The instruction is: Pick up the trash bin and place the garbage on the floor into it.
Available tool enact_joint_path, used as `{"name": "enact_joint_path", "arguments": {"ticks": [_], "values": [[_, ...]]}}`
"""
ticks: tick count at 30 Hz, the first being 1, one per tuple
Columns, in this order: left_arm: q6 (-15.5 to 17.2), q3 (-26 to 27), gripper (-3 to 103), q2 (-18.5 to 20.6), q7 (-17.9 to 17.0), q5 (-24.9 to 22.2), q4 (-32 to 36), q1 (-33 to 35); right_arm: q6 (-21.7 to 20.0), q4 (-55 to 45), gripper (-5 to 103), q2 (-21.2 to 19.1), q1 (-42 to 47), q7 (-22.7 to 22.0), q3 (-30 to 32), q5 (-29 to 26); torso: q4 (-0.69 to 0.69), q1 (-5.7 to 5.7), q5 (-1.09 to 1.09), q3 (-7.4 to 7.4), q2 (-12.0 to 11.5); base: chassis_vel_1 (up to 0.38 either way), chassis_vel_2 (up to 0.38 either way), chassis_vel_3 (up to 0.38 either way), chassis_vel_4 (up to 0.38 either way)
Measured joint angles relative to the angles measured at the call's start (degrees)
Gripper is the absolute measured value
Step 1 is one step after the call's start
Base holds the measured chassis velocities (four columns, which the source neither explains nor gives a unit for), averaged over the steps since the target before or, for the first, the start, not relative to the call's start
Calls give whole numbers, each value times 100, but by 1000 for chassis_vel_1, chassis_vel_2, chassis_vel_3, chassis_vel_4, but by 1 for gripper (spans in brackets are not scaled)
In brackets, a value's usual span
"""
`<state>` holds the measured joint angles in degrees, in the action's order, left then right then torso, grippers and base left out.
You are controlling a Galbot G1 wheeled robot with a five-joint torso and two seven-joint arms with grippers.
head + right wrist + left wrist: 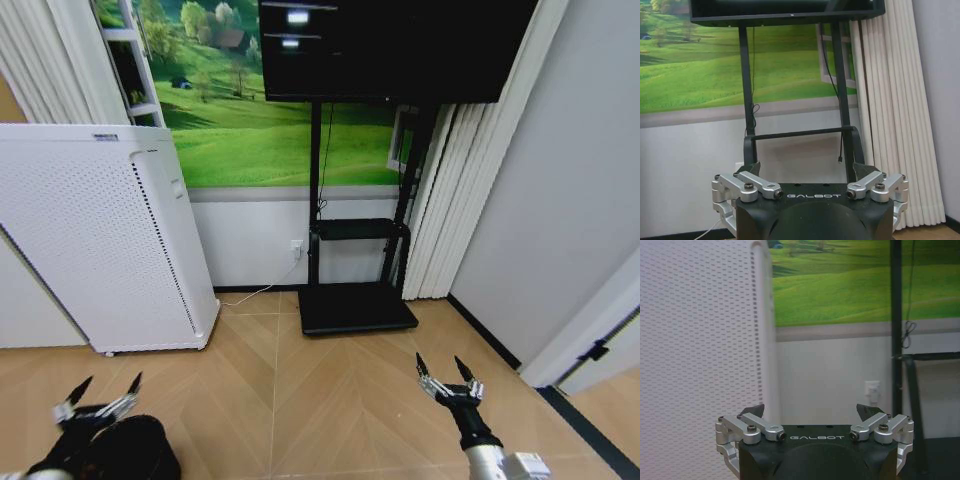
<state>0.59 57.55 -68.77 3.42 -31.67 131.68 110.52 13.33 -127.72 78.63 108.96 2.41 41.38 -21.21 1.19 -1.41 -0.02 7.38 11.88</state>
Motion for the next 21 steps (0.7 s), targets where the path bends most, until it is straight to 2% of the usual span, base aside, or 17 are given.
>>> {"name": "enact_joint_path", "arguments": {"ticks": [1, 2, 4, 6, 11, 13, 21], "values": [[200, -386, 100, 82, -233, 53, 288, -98, -5, -75, 100, 79, 33, -42, -90, 228, 0, 0, 2, 0, 0, 0, 0, 0, 0], [200, -386, 100, 82, -233, 53, 288, -98, -5, -75, 100, 79, 33, -42, -90, 228, 0, 0, 2, 0, 0, 0, 0, 0, 0], [355, -820, 100, 105, -434, 197, 490, -180, -15, -155, 100, 211, 62, -70, -176, 481, -1, 0, 0, 0, 0, 0, 0, 0, 0], [380, -1087, 100, 34, -487, 405, 491, -188, -40, -218, 100, 301, 86, -75, -214, 603, -2, 0, 2, 0, 0, 0, 0, 0, 0], [356, -1262, 100, -98, -499, 624, 359, -110, -95, -261, 100, 328, 130, -44, -229, 697, -3, 0, 4, 0, 0, 0, 0, 0, 0], [381, -1275, 100, -130, -499, 646, 328, -80, -272, -324, 100, 309, 171, 106, -204, 657, -2, 0, 2, 0, 0, 0, 0, 0, 0], [385, -1259, 100, -138, -496, 644, 296, -69, -331, -256, 100, 260, 6, -21, -227, 390, -2, 0, 1, 0, 0, 0, 0, 0, 0]]}}
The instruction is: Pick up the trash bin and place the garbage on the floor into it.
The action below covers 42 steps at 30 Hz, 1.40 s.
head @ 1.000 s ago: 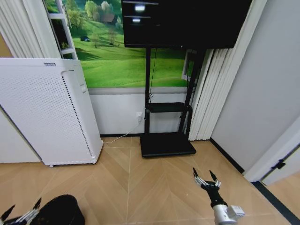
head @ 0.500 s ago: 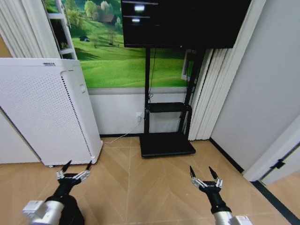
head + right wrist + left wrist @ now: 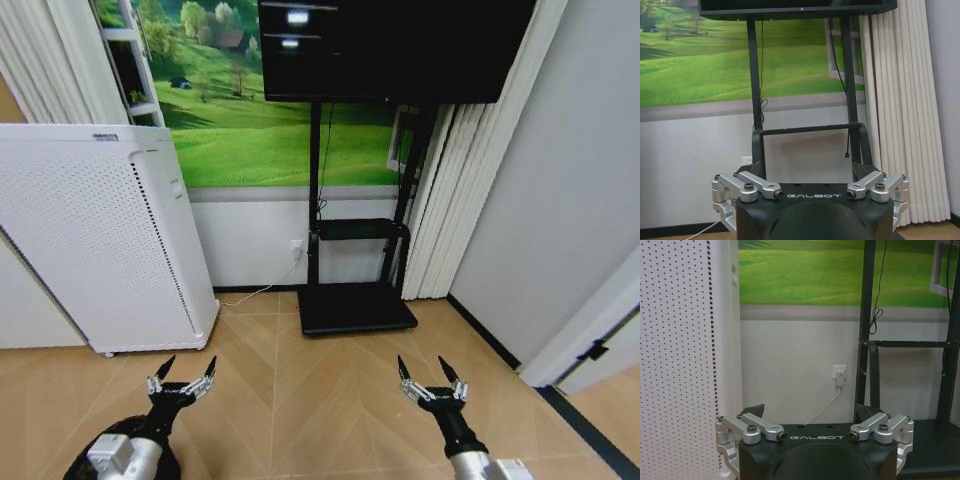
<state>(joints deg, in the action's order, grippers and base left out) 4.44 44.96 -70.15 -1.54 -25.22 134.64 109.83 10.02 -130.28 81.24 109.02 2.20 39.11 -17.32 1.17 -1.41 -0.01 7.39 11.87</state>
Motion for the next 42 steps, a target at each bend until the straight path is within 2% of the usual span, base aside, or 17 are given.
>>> {"name": "enact_joint_path", "arguments": {"ticks": [15, 21, 37, 42], "values": [[-6, 21, 100, -2, 19, -17, -19, 3, 236, 103, 100, -61, -148, -25, 30, -48, 0, 0, 1, 0, 0, 0, 0, 0, 0], [-8, 24, 100, -2, 21, -20, -21, 3, 172, 98, 100, -65, -60, 348, 54, -2, 0, 0, 1, 0, 0, 0, 0, 0, 0], [-16, 29, 100, -1, 27, -25, -26, 3, 155, 92, 100, -67, -53, 368, 59, -4, 0, -1, 1, 4, 5, 0, 0, 0, 0], [-16, 30, 100, -1, 29, -25, -26, 3, 153, 90, 100, -67, -53, 367, 59, -5, 0, -33, 1, 61, 94, 0, 0, 0, 0]]}}
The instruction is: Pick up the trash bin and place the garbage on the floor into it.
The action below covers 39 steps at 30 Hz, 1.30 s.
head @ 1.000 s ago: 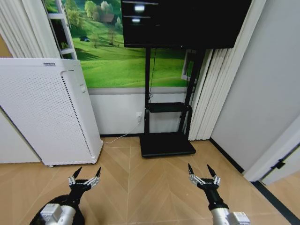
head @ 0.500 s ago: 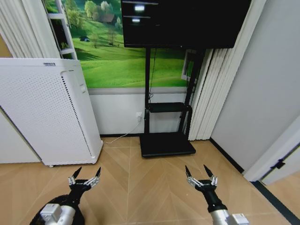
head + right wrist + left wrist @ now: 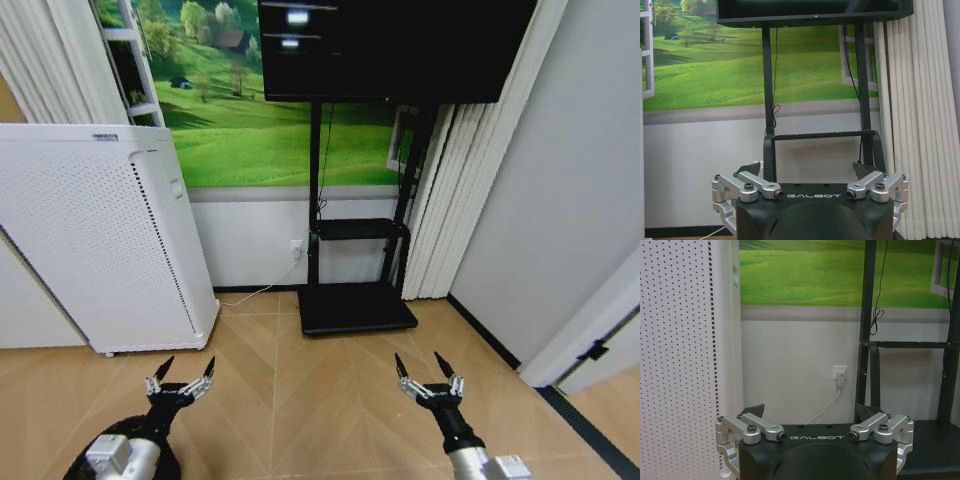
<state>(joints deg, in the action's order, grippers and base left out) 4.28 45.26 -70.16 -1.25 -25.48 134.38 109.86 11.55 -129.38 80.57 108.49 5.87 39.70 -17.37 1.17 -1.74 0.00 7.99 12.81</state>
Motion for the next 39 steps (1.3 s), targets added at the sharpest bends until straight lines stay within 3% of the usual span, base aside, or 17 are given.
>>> {"name": "enact_joint_path", "arguments": {"ticks": [12, 21, 39], "values": [[0, 0, 100, 0, 1, 0, 0, 0, -1, -1, 100, 0, 0, -2, 0, -1, 0, -63, 0, 162, 225, 0, 0, 0, 0], [0, 1, 100, 0, 2, -1, -1, 0, -1, -1, 100, 0, -1, -7, 0, -2, 0, -166, 0, 378, 544, 0, 0, 0, 0], [0, 2, 100, 1, 1, 0, -1, 0, 0, -1, 100, 0, -1, -8, -1, -2, 0, -299, -1, 585, 887, 45, 44, -53, -46]]}}
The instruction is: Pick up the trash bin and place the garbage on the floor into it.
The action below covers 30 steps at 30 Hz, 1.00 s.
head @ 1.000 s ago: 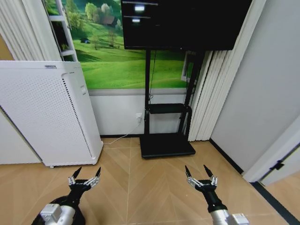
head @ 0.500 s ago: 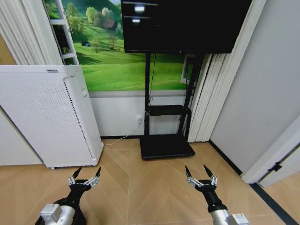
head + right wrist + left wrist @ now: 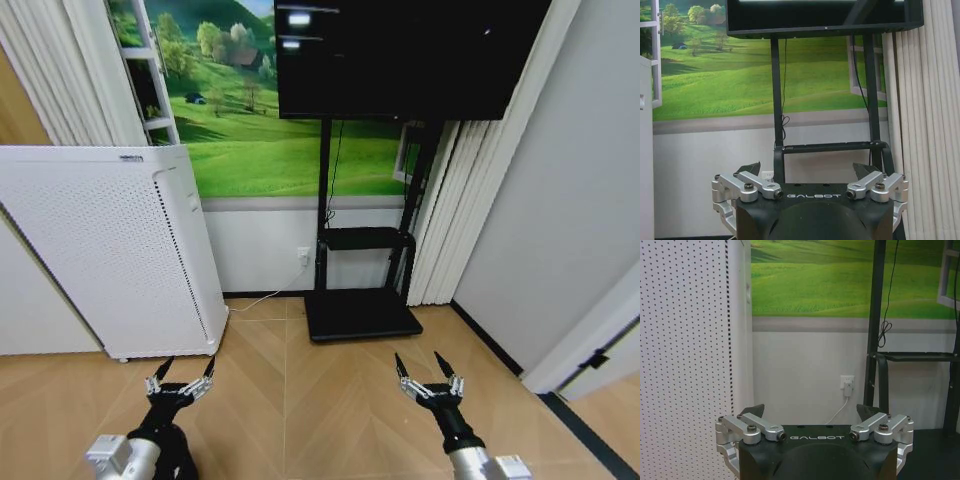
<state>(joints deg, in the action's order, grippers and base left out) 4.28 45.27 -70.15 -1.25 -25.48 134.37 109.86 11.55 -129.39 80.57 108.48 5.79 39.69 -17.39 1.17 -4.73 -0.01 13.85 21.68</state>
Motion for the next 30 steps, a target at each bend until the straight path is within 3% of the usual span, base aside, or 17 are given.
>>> {"name": "enact_joint_path", "arguments": {"ticks": [30], "values": [[0, -1, 100, 0, 0, 0, 0, 0, 0, 0, 100, 0, 0, 0, 1, 0, -1, -236, 1, 419, 657, 11, 9, 13, 14]]}}
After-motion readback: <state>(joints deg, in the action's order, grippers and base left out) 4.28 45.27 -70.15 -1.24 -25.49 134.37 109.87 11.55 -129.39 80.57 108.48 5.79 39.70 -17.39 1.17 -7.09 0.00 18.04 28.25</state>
